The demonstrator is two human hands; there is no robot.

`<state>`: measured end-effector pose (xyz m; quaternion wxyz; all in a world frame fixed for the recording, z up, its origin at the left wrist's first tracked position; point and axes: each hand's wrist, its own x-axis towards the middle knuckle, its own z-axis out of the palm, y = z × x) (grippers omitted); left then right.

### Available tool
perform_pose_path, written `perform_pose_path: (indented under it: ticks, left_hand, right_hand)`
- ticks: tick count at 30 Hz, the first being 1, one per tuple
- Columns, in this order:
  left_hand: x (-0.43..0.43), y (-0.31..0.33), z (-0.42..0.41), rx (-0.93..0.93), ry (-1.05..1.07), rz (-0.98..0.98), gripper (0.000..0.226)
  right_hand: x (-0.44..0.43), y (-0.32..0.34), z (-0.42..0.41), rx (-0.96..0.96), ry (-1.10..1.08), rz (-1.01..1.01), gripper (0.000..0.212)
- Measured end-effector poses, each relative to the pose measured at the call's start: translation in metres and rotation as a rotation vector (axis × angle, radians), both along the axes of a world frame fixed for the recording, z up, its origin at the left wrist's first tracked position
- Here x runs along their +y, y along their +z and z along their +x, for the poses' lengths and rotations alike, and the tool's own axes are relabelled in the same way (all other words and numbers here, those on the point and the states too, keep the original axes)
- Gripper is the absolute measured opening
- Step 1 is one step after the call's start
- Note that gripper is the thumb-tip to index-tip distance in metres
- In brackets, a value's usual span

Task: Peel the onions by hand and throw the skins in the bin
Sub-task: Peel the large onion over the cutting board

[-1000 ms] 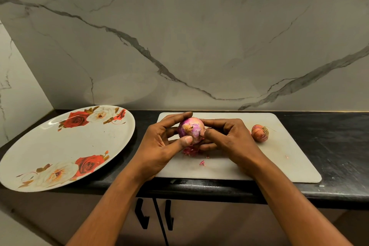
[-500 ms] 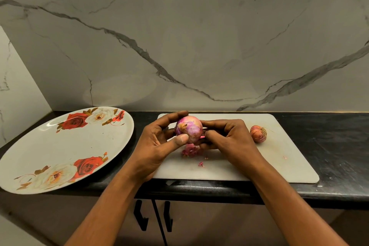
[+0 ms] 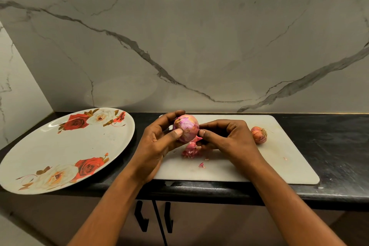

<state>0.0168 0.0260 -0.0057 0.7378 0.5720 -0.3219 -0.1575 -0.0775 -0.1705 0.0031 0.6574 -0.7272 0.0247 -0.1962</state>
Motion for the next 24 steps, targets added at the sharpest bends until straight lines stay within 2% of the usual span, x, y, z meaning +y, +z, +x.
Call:
perform_pose_path:
  ticks: [3, 12, 24]
  left_hand:
    - [-0.0007, -0.0003, -0.0013, -0.050, 0.033, 0.060, 0.055]
    - [-0.0004, -0.0007, -0.0024, -0.196, -0.016, 0.162, 0.062]
    - [0.0011, -0.0023, -0.0021, -0.322, 0.015, 0.243, 0.064]
  right_hand:
    - [0.0014, 0.0005, -0.0027, 0.019, 0.050, 0.007, 0.031]
    - [0.0031, 0.0055, -0.0024, 0.077, 0.063, 0.114, 0.026]
    - [0.0019, 0.0041, -0.0032, 0.103, 0.080, 0.005, 0.033]
